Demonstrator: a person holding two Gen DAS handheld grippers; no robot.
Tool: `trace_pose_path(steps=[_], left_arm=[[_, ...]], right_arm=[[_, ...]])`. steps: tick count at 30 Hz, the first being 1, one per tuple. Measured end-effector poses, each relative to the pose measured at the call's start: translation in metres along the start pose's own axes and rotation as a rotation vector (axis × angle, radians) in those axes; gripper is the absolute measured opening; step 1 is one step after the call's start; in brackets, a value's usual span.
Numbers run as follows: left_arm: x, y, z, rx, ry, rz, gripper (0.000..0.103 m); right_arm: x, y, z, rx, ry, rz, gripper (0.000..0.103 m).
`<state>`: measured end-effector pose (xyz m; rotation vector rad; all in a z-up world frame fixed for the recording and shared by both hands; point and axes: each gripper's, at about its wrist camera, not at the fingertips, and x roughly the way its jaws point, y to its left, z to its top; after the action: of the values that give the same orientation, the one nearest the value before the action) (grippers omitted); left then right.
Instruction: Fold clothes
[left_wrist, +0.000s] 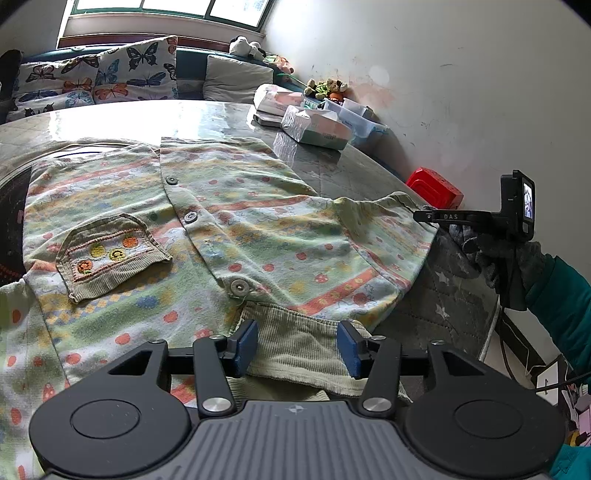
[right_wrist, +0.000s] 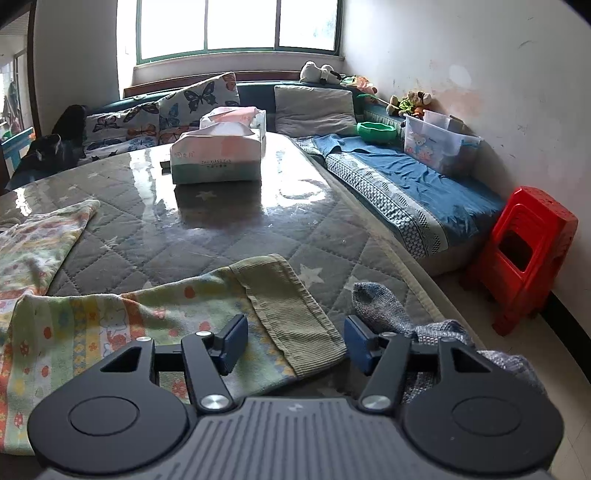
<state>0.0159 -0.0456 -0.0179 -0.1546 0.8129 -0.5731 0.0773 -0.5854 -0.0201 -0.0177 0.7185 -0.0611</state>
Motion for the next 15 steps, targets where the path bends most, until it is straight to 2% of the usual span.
trace_pose_path(steps=[3,5,7,9,15], left_arm=[[0.0,0.0,0.0,-0.002,-0.001,-0.001,0.052],[0.001,-0.001,0.0,-0.002,-0.002,-0.001,0.053],[0.001,-0.001,0.0,-0.001,-0.002,-0.001,0.053],[0.001,-0.001,0.001,-0.002,-0.002,-0.001,0.054],[0.0,-0.002,0.001,-0.005,-0.005,0.004,0.054]], right_arm=[[0.001,-0.002,0.0,0.003,0.008,0.011,0.056],[0.0,-0.001,0.001,0.008,0.013,0.026,0.046],[-0.002,0.001,0.001,0.012,0.015,0.043,0.027],[-0.005,0.003,0.002,0.017,0.012,0.056,0.018],[-0.03,0.006,0.008,0.045,-0.058,0.108,0.012]])
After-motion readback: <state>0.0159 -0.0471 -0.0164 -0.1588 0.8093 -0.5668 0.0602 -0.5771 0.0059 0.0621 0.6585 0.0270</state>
